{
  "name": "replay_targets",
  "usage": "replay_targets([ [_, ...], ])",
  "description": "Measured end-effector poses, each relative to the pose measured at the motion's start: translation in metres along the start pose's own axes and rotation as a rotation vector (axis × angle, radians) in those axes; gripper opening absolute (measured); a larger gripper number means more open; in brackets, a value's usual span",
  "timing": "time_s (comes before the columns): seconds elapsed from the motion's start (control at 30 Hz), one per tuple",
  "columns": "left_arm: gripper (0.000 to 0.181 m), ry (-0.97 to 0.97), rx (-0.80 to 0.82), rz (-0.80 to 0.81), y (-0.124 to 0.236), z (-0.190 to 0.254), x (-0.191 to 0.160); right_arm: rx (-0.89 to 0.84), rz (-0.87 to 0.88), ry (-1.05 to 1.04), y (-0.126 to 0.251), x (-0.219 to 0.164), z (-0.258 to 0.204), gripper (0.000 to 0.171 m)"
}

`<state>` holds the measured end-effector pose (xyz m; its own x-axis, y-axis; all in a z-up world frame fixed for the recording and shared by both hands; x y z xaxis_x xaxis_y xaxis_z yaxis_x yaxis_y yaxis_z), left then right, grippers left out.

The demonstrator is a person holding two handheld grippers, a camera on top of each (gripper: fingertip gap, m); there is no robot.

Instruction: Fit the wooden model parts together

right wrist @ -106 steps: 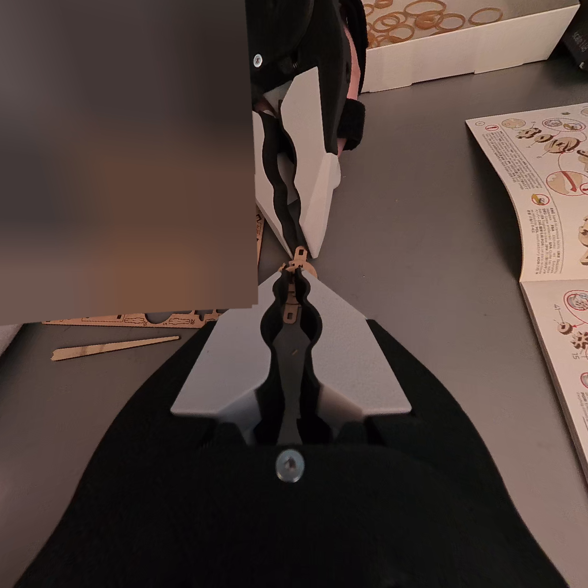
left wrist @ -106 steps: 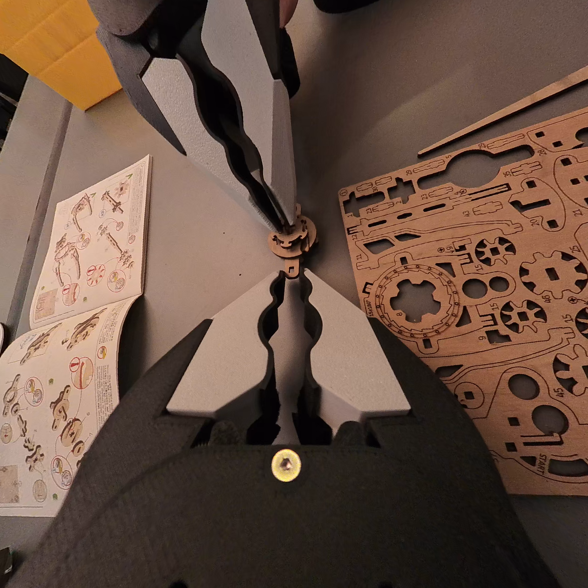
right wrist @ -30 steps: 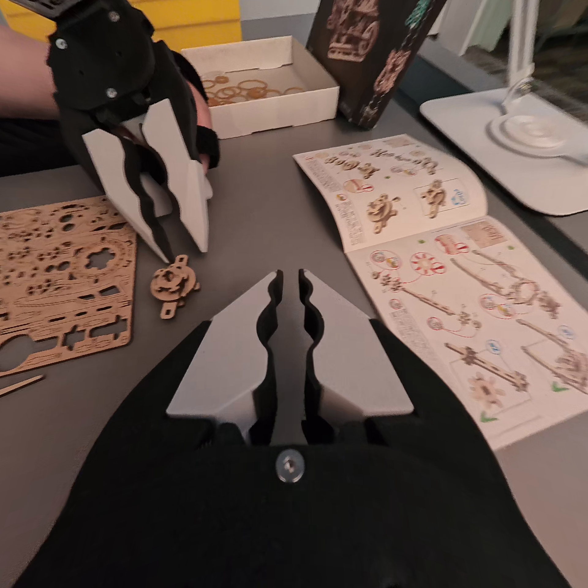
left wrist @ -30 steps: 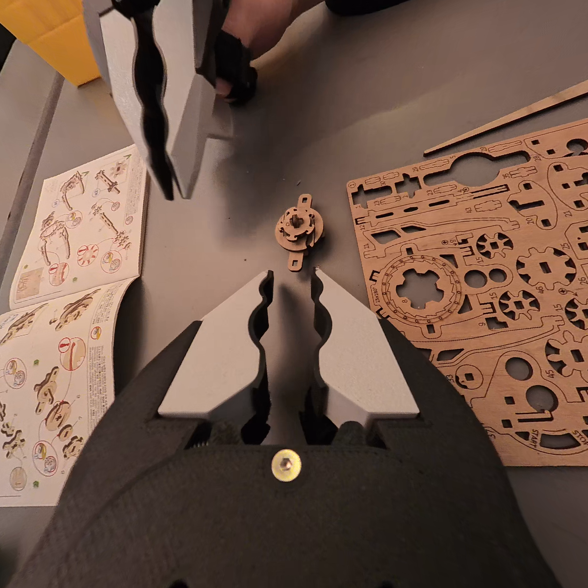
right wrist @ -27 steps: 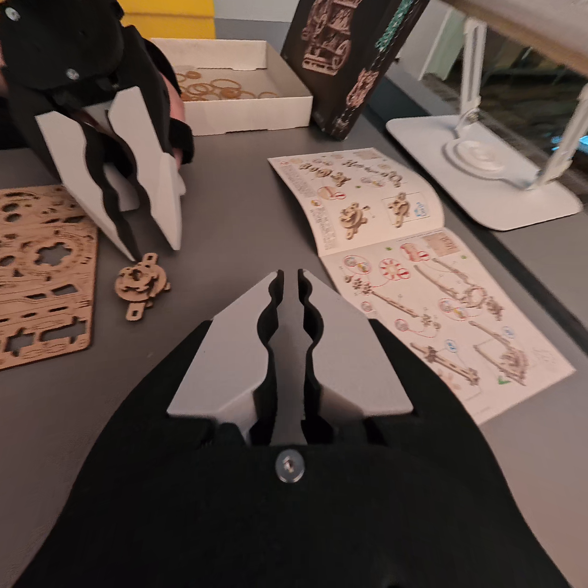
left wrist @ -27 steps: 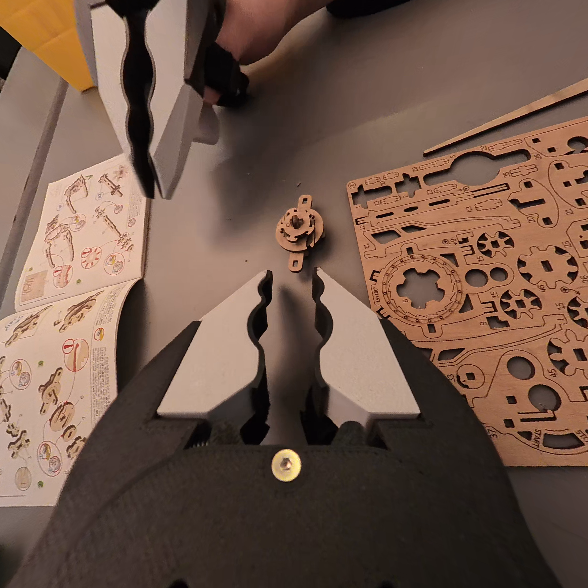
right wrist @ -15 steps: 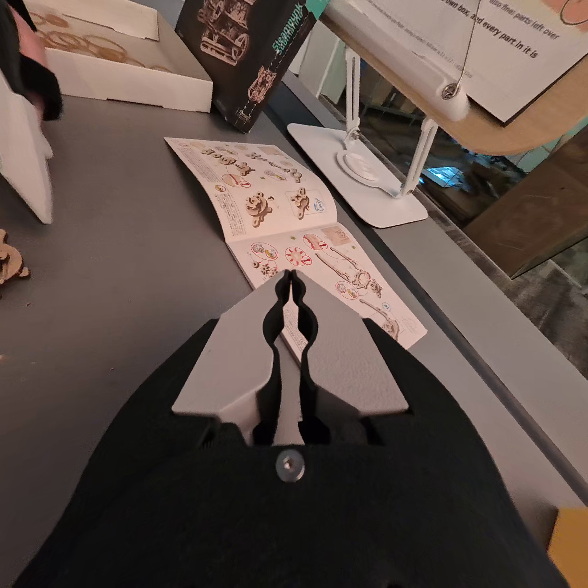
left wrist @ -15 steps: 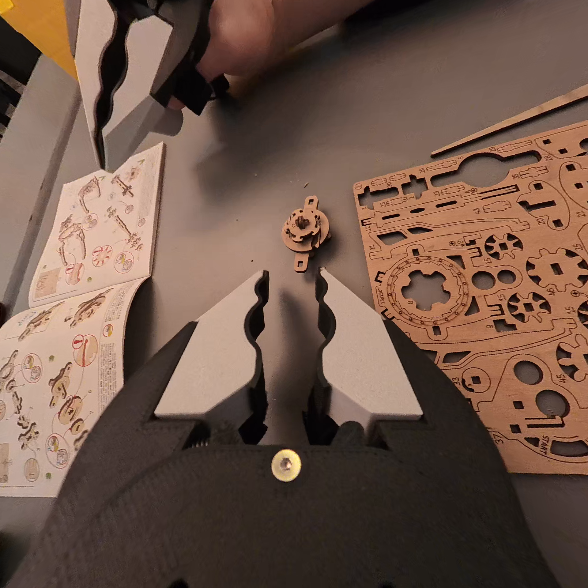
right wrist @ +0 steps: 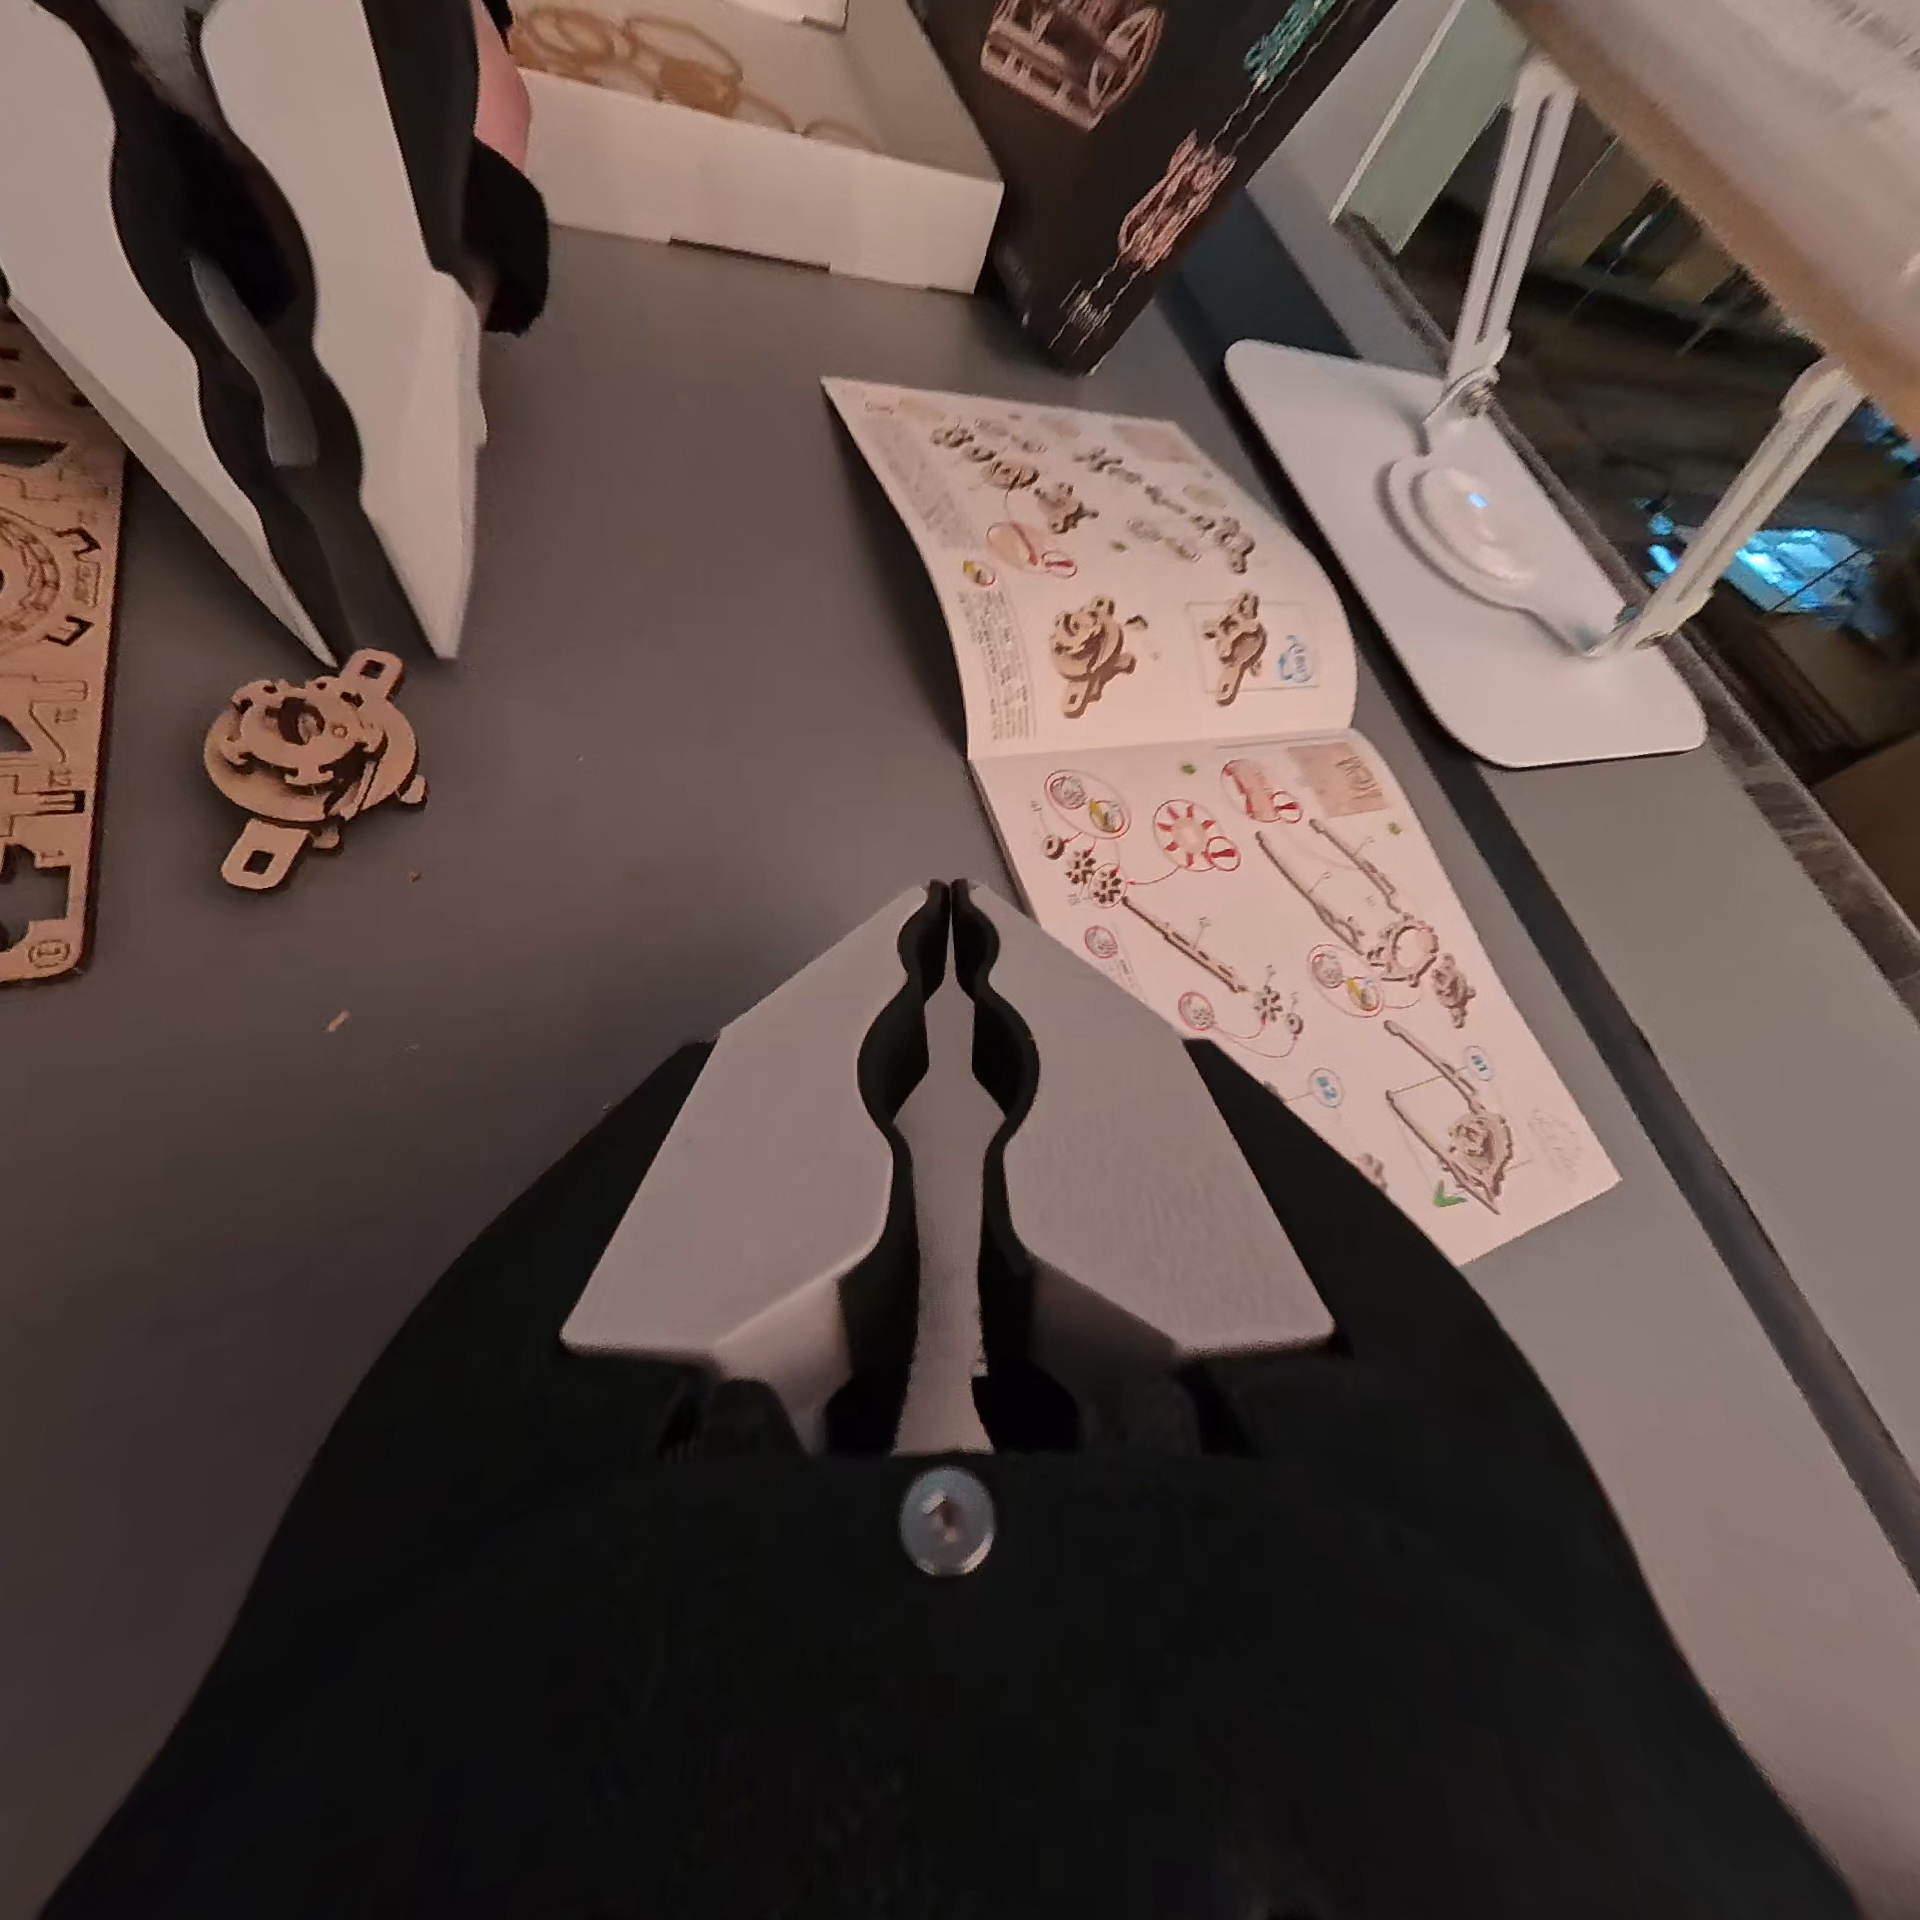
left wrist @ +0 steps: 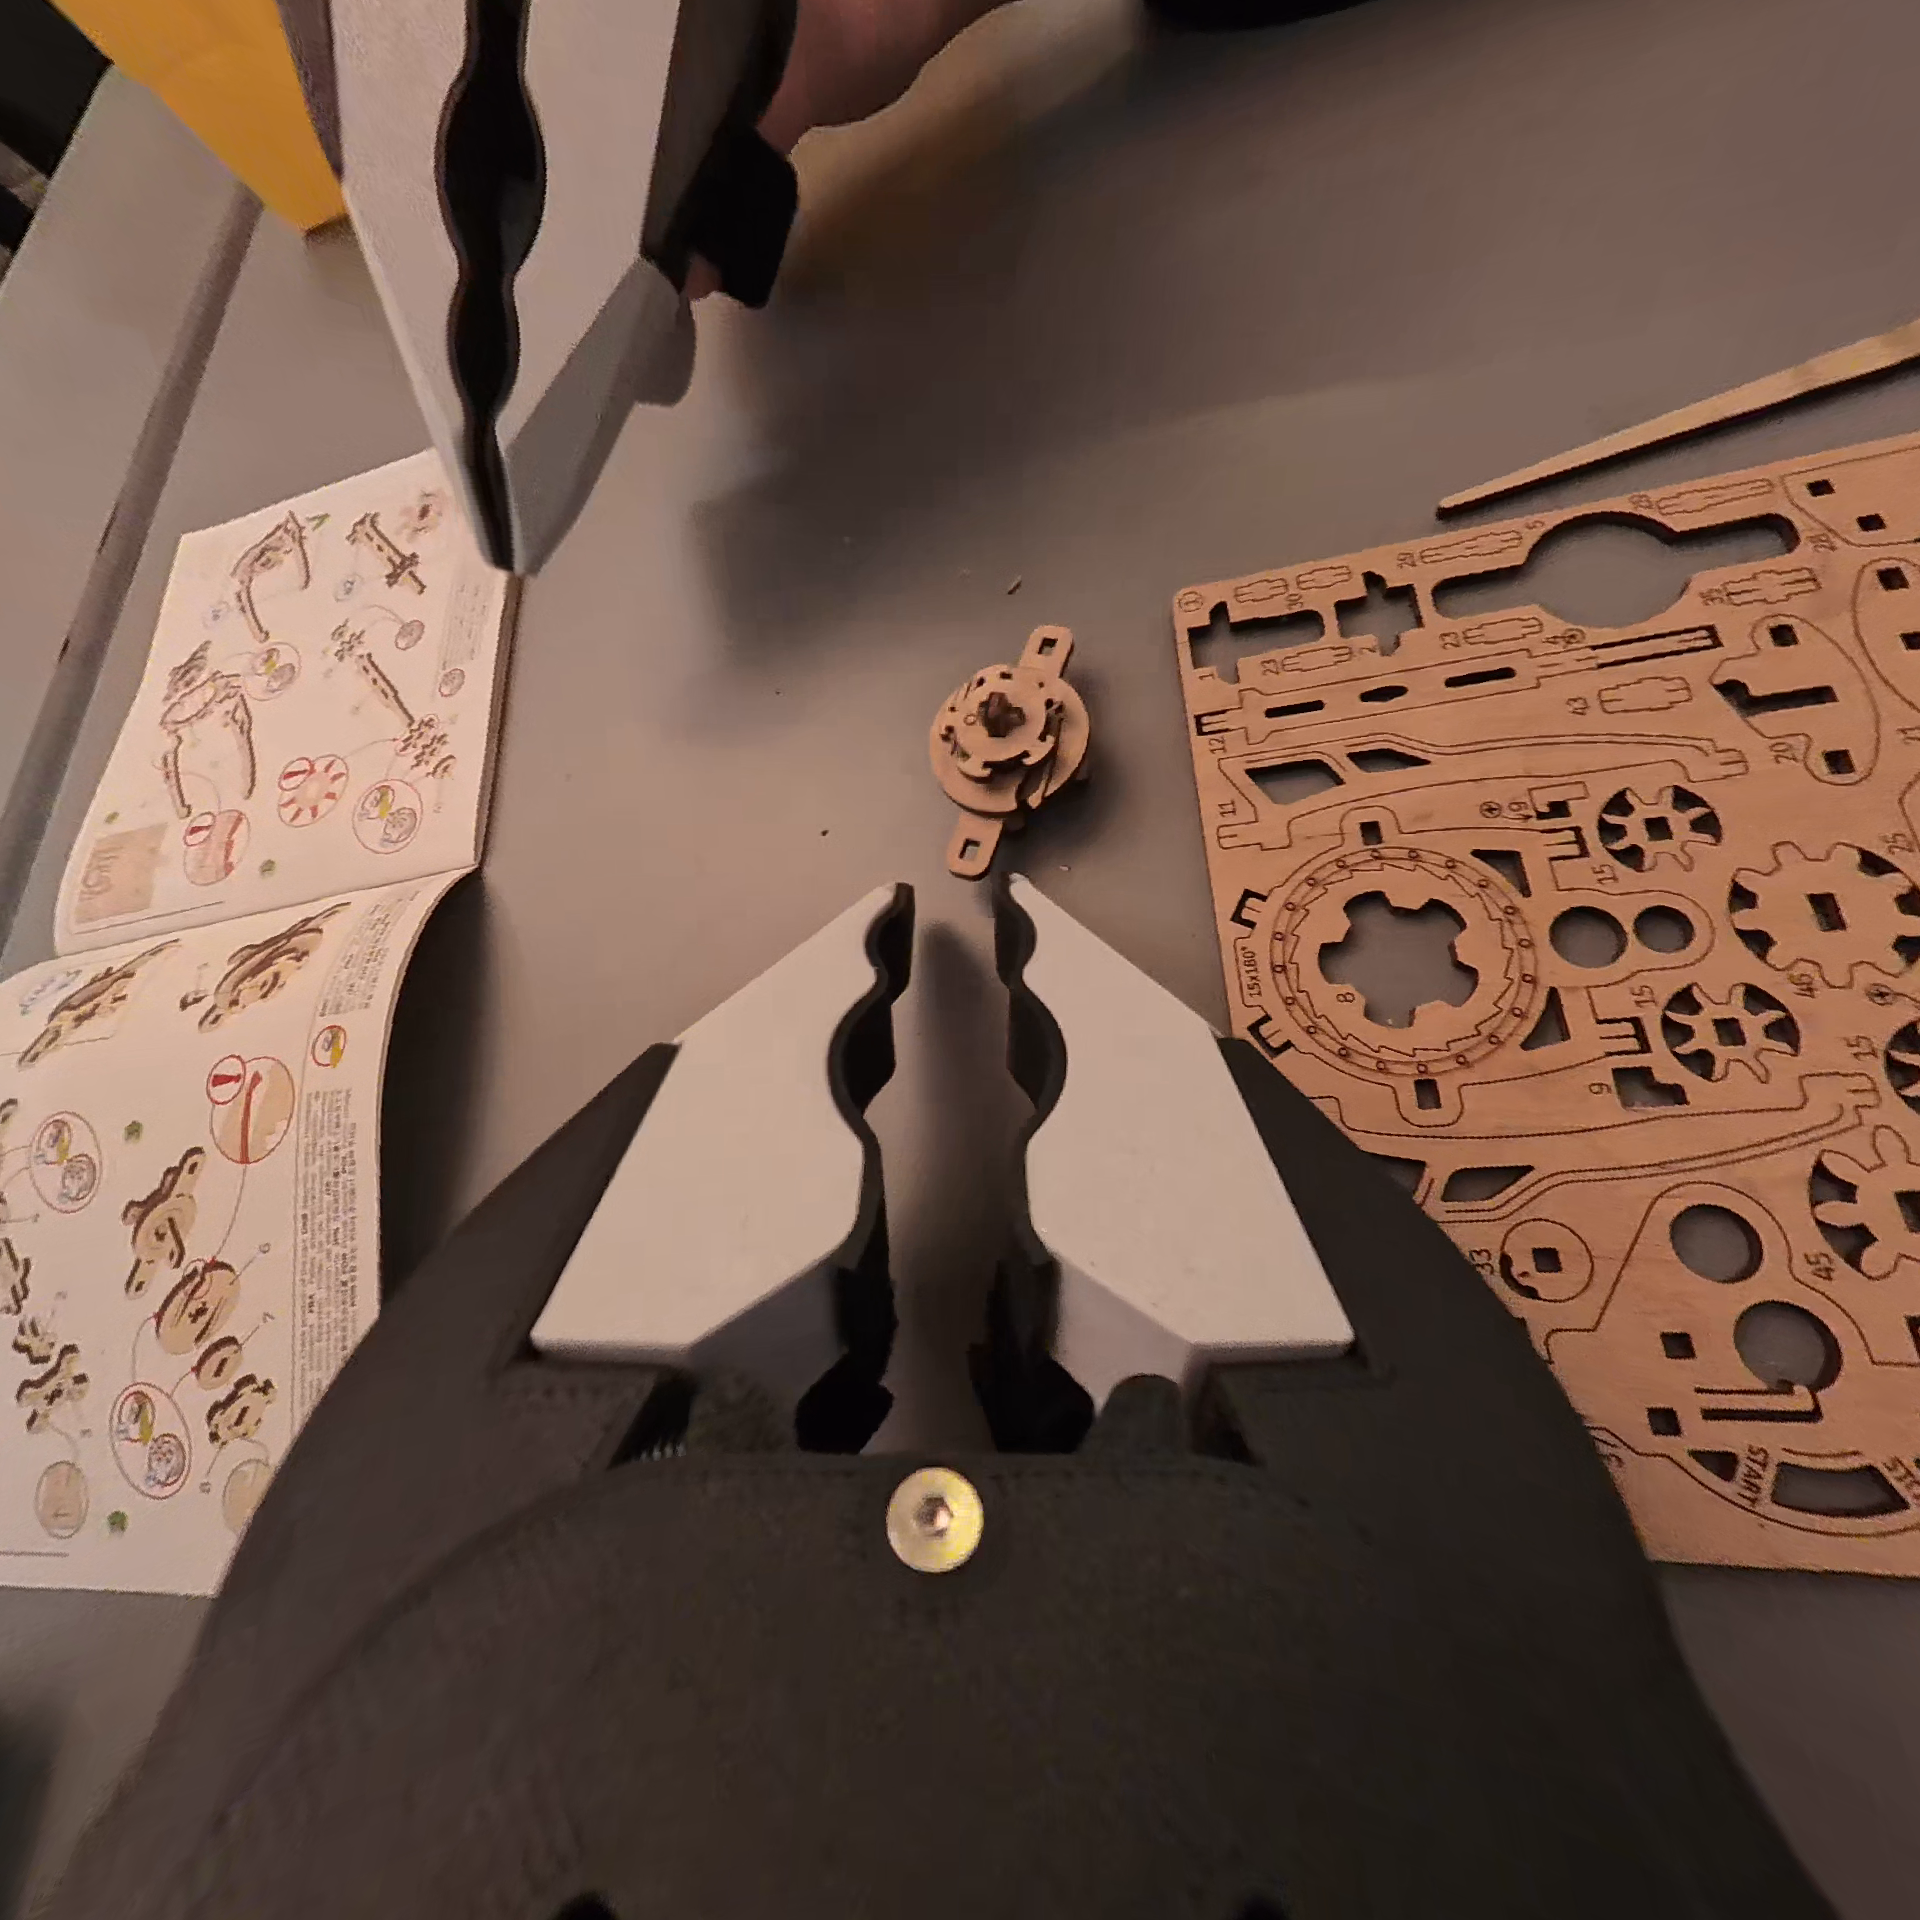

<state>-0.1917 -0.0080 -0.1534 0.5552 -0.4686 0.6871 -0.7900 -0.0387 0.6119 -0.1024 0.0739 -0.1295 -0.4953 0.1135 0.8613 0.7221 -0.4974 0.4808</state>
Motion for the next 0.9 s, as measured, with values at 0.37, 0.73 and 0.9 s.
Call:
replay_targets([
  [0.37,0.003,-0.065,0.078,-0.021,0.002,0.003,0.001,0.021,-0.066,-0.039,-0.005,-0.013,0.002,0.0],
  [0.73,0.03,0.062,0.019,-0.019,0.004,0.003,-0.001,0.499,-0.099,-0.142,0.016,0.001,-0.086,0.025],
  [0.9,0.029,0.075,0.01,-0.02,0.003,0.003,-0.001,0.555,-0.127,-0.214,0.015,0.009,-0.104,0.038],
])
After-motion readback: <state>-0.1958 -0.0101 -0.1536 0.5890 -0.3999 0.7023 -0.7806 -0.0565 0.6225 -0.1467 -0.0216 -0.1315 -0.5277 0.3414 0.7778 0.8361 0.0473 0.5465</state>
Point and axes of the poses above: each gripper's, where its closed fingertips meet, y back along the fingers, x out of its top, z = x × y across the jaws, the point moved 1 cm from there along y, back along the fingers, and after that the axes turned 10 degrees about -y, right-handed, at the moved point
